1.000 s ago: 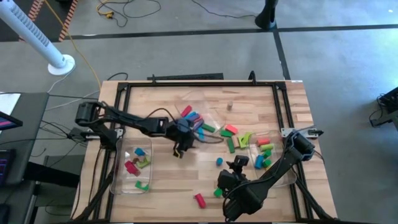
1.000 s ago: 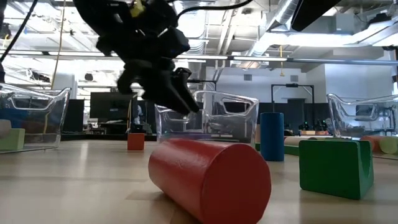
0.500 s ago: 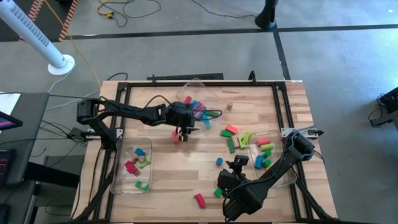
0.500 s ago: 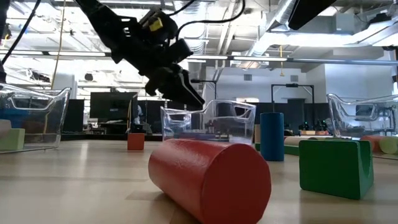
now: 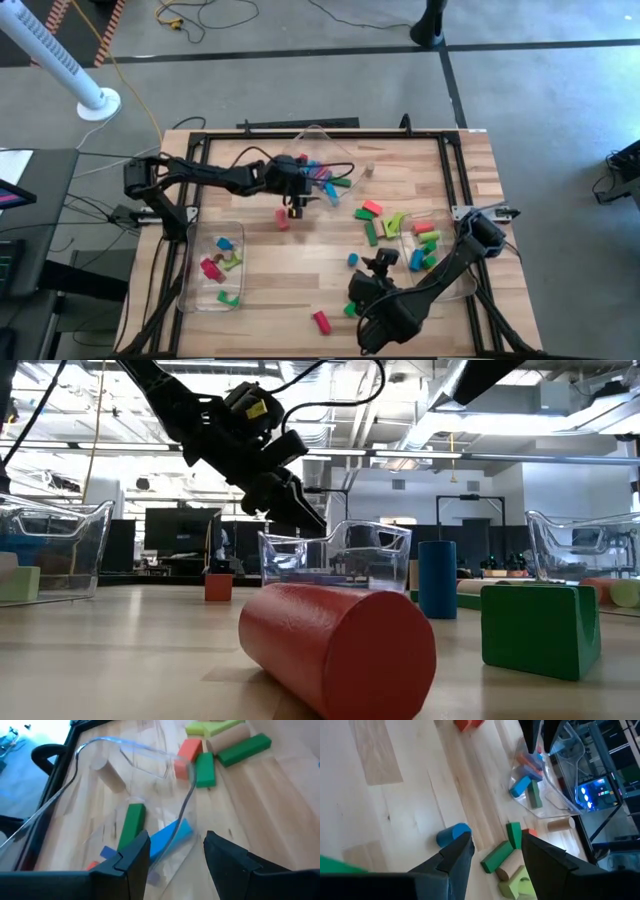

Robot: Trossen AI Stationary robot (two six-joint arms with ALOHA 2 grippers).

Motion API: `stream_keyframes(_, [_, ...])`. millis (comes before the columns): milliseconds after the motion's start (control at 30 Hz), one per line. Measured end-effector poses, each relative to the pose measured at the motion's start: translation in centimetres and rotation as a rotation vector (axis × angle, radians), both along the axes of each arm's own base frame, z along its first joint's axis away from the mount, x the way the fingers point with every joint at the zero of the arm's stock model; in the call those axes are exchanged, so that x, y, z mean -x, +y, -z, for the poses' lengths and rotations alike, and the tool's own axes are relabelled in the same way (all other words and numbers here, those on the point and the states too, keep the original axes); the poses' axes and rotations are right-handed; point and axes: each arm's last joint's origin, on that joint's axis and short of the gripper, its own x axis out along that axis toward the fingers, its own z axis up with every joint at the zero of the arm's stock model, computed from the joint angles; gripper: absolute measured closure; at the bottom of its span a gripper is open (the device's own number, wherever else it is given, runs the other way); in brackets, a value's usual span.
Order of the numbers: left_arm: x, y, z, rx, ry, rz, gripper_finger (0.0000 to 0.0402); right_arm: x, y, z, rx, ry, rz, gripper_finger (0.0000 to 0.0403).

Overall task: Sort blocks by size
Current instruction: Adjust the top transparent bin

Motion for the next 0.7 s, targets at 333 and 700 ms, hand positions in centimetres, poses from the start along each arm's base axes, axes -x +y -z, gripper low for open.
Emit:
stream_keyframes(333, [1.8, 1.0, 0.5, 0.020, 0.176, -0.042, 0.0223, -0.7, -2.8, 4.8, 0.085, 0.073, 0.043, 0.0201])
stream_keyframes(700, [4.3, 0.2, -3.2, 0.013, 0.154, -0.051, 0.0223, -2.3, -5.6, 4.8, 0.193, 0.034, 0.055, 0.0224])
